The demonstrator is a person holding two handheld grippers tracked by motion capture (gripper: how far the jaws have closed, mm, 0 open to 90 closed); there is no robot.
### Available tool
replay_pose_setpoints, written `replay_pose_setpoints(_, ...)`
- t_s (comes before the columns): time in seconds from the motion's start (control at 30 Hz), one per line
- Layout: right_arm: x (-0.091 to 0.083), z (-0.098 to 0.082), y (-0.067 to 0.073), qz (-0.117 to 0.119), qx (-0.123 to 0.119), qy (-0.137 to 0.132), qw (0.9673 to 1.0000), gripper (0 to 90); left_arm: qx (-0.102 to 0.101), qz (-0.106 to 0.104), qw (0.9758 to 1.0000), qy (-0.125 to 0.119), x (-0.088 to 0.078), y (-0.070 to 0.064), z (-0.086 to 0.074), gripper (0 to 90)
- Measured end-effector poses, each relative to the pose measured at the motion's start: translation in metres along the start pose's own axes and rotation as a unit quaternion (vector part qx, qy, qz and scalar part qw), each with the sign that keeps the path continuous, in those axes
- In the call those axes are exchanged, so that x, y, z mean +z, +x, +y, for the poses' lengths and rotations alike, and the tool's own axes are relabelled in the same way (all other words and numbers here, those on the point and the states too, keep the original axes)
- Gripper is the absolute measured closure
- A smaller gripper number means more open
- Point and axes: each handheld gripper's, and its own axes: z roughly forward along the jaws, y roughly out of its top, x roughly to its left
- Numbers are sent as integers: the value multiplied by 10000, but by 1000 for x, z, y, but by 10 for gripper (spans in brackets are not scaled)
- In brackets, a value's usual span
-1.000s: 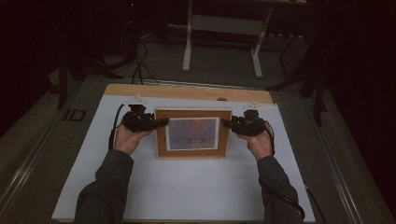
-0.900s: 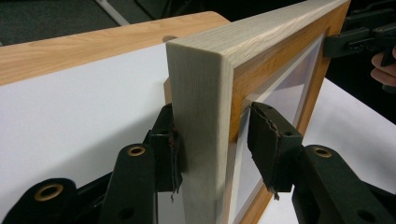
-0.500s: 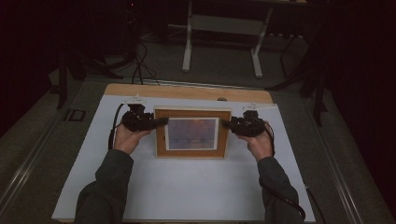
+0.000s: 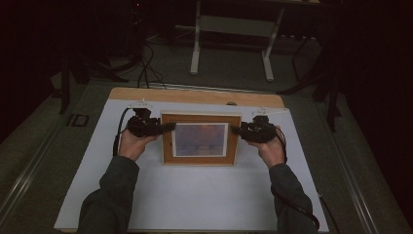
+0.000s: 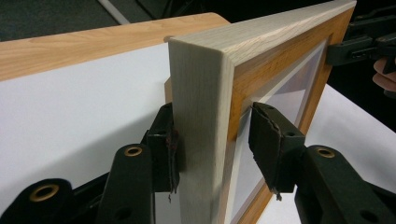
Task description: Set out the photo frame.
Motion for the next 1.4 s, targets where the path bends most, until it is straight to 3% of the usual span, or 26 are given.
replay_pose_setpoints(0.2, 0, 0, 1, -50, -59, 48, 10000, 588, 13, 145, 9999, 53, -1, -1, 0, 515)
replay_pose_setpoints(0.43, -1, -2, -1, -83, -16, 17, 10000, 524, -2, 172, 9998, 89, -2, -2, 0, 479)
replay_pose_setpoints(0.7, -4, -2, -2, -145, -20, -24, 9999, 459, -112, 221, 9997, -84, -8, -3, -1, 436)
replay_pose_setpoints(0.97, -11, -5, -5, -154, 15, -80, 9998, 442, -42, 354, 9991, -221, -23, -5, -3, 422)
replay_pose_setpoints(1.4, -31, -15, -12, -163, 82, -194, 9996, 434, -191, 393, 9974, -567, -54, -5, -15, 420)
